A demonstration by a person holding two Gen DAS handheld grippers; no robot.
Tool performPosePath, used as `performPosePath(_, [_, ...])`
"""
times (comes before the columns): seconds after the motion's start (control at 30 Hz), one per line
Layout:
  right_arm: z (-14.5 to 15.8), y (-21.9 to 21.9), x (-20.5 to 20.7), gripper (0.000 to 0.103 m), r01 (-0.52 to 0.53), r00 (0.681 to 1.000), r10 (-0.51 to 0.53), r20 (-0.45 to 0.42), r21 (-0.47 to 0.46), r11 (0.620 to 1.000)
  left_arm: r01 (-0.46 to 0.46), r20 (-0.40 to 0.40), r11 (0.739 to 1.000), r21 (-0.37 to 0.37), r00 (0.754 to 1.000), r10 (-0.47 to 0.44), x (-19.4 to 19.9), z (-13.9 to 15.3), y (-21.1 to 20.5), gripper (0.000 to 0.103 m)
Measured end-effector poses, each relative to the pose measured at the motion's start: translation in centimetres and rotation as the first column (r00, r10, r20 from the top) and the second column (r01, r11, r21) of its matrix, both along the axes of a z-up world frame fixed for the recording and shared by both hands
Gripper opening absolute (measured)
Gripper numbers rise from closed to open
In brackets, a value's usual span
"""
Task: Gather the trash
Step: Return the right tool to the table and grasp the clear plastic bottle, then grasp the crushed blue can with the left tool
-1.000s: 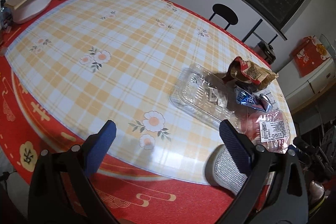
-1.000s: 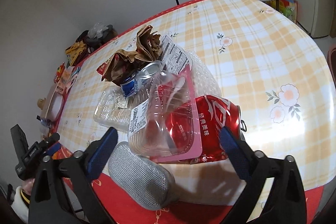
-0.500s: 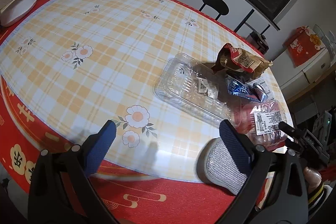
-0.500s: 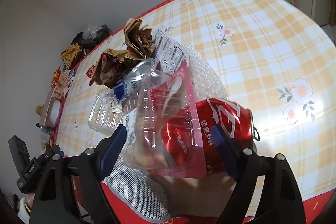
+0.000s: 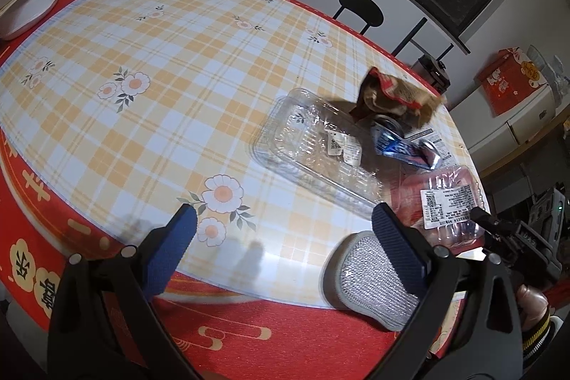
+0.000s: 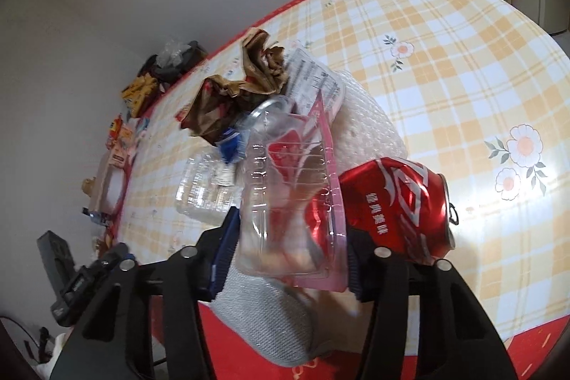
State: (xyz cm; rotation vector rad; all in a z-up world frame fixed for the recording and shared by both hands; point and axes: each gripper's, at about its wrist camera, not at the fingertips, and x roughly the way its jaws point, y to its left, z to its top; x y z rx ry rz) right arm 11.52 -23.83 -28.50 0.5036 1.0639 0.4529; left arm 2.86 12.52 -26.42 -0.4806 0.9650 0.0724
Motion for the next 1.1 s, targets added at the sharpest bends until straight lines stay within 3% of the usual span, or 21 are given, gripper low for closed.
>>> performPosePath(0.37, [3.1,-0.3,-1.7,0.046,-0.020,0.998,0.016,0.066,0.060,0.998,0.039,0.012,0.999,-0.001,0.999,-0.039,0.7,0.4,-1.1,0.097])
performPosePath(0.77, [5.8,-2.5,-2.5,0.046,0.026,0.990,-0.032,0.140,0.044,0.999,0.059,0.021,0.998,-0.012,0.998,-0.058,1.6,0.5,-1.8,0.097])
performPosePath(1.1, [7.8,-6.3,-2.4,0.046,0.100,0.976,-0.105,0.191,0.036,0.994,0.164,0.052,0.986,0.016,0.985,-0.164,4.4,1.0,-4.9,0.097])
